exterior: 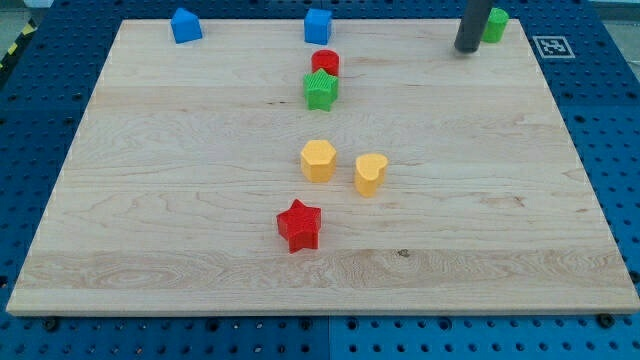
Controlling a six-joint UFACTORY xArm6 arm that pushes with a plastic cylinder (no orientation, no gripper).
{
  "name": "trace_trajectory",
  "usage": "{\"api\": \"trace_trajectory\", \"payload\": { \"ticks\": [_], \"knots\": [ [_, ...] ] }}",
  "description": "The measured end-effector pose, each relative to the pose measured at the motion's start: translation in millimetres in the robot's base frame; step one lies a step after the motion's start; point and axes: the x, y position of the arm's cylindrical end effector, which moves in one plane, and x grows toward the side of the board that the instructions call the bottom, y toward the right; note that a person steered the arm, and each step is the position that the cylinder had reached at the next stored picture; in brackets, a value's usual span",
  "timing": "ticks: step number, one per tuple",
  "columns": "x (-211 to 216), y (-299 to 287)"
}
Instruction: Move the red circle below the blue triangle
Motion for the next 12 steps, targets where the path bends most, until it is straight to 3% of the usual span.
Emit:
{"api": "trace_trajectory", "payload": {
  "ticks": [1, 2, 3, 4, 6, 7, 10, 12],
  "knots": [
    [73, -29],
    [86, -31],
    [86, -38],
    [80, -91],
    [30, -114],
    [6, -154],
    [10, -255],
    [36, -258]
  ]
}}
